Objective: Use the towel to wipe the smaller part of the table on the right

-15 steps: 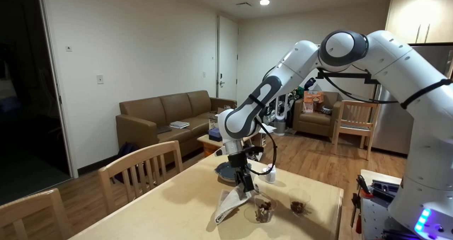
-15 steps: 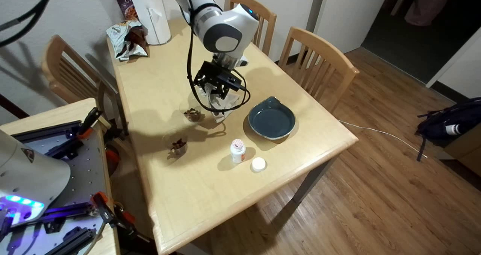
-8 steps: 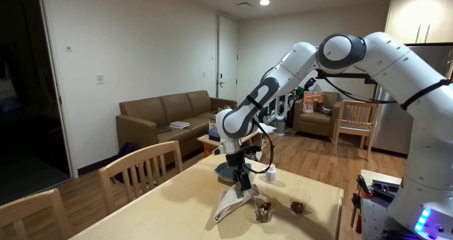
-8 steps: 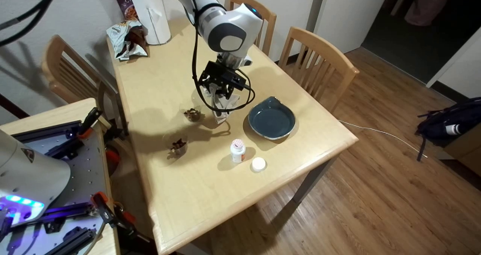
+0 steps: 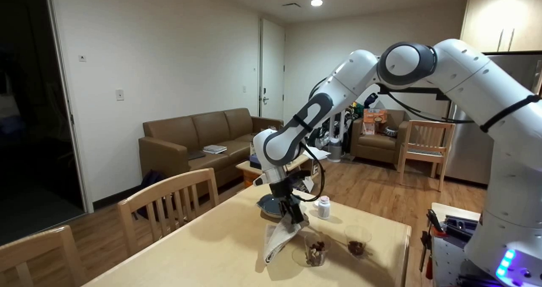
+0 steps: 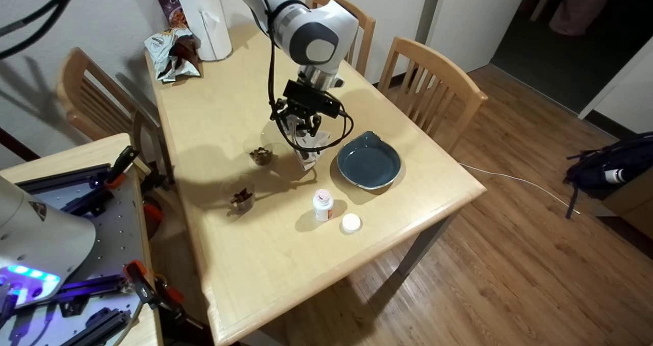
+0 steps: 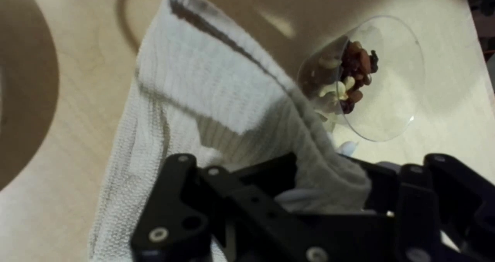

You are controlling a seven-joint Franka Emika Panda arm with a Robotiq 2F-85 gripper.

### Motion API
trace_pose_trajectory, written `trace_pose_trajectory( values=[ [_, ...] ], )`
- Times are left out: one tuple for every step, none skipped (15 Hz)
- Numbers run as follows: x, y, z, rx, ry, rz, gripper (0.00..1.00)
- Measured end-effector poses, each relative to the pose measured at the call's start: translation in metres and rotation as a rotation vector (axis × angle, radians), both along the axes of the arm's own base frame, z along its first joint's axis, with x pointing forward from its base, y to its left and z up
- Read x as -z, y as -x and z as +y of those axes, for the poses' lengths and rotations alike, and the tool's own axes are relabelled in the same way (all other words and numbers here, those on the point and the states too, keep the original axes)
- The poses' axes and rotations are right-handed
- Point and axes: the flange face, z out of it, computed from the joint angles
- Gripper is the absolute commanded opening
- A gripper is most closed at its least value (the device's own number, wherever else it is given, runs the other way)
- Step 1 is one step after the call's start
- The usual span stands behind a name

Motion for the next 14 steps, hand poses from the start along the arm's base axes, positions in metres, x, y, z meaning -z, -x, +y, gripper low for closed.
trace_pose_trajectory(
  values=[
    [-0.0008, -0.0021, -0.0009, -0.025, 0.027, -0.011, 0.02],
    [-0.0015, -0.0041, -0.0008, -0.045, 0.047, -0.023, 0.02],
    [-0.0020, -0.0062, 0.0001, -0.057, 0.058, -0.039, 0.09],
    [-0.0022, -0.0087, 0.0021, -0.057, 0.057, -0.061, 0.09],
    [-0.0023, -0.0106, 0.0032, -0.056, 0.055, -0.077, 0.09],
    [-0.0020, -0.0114, 0.0035, -0.056, 0.054, -0.083, 0.09],
    [-0.0018, -0.0117, 0.0034, -0.055, 0.053, -0.086, 0.09],
    [-0.0016, -0.0117, 0.0032, -0.055, 0.053, -0.087, 0.09],
    [-0.0015, -0.0118, 0.0030, -0.055, 0.054, -0.087, 0.09],
    [-0.0015, -0.0118, 0.0030, -0.055, 0.054, -0.087, 0.02],
    [-0.0014, -0.0118, 0.0030, -0.055, 0.054, -0.087, 0.02],
    [-0.0012, -0.0117, 0.0030, -0.055, 0.054, -0.086, 0.02],
    [-0.0006, -0.0105, 0.0026, -0.056, 0.056, -0.078, 0.02],
    [0.0004, -0.0088, 0.0020, -0.059, 0.060, -0.069, 0.02]
  ],
)
